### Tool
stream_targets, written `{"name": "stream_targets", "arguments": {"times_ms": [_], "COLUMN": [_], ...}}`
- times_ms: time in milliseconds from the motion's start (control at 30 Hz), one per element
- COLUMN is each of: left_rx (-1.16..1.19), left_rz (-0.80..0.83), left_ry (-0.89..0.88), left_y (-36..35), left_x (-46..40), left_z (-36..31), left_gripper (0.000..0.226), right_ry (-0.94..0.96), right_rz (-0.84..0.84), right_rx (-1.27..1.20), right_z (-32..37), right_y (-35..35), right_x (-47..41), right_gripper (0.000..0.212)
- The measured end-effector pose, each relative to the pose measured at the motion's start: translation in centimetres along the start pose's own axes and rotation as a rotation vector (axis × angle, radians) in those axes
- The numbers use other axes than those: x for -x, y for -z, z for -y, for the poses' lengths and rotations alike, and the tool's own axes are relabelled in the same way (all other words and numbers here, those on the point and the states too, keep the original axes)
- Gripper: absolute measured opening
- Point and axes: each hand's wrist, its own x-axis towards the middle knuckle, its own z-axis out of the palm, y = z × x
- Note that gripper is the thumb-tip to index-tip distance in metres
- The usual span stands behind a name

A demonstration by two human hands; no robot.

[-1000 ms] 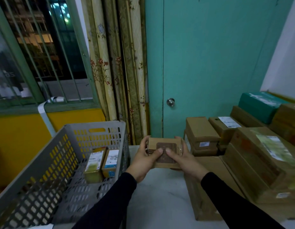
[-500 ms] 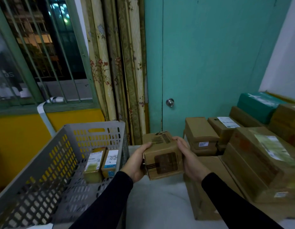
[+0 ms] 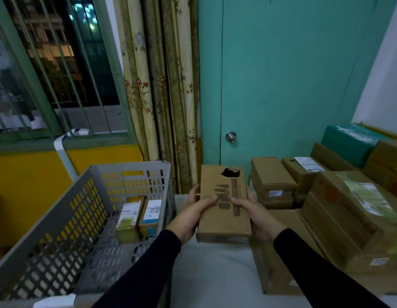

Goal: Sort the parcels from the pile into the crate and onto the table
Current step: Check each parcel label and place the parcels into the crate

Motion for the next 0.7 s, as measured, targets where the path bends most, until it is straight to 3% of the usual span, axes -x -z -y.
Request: {"name": "stream_targets", "arguments": {"times_ms": [233,500,700], "left_rx": [-0.138,-0.17,-0.201], "left_rz": [-0.082,-0.109,-0.116], "left_ry": [-0.045,-0.065,-0.06], "left_y": [-0.58,-0.73,-0.87], "left_x": [0.04,0.45,0.42], "left_z": [-0.03,0.0,0.1], "left_gripper": [0.081,0.08,0.074], "right_ry": [0.018,0.037,0.05], "right_rz": [-0.069,-0.079,-0.122], "right_rx": [0.07,0.122,0.109], "right_z": [-0.11,-0.04,-0.16], "right_y": [-0.47,-0.34,-0.51], "right_x": [0.19,0.66,0.69], "right_gripper": [0.07,0.067,0.076]}}
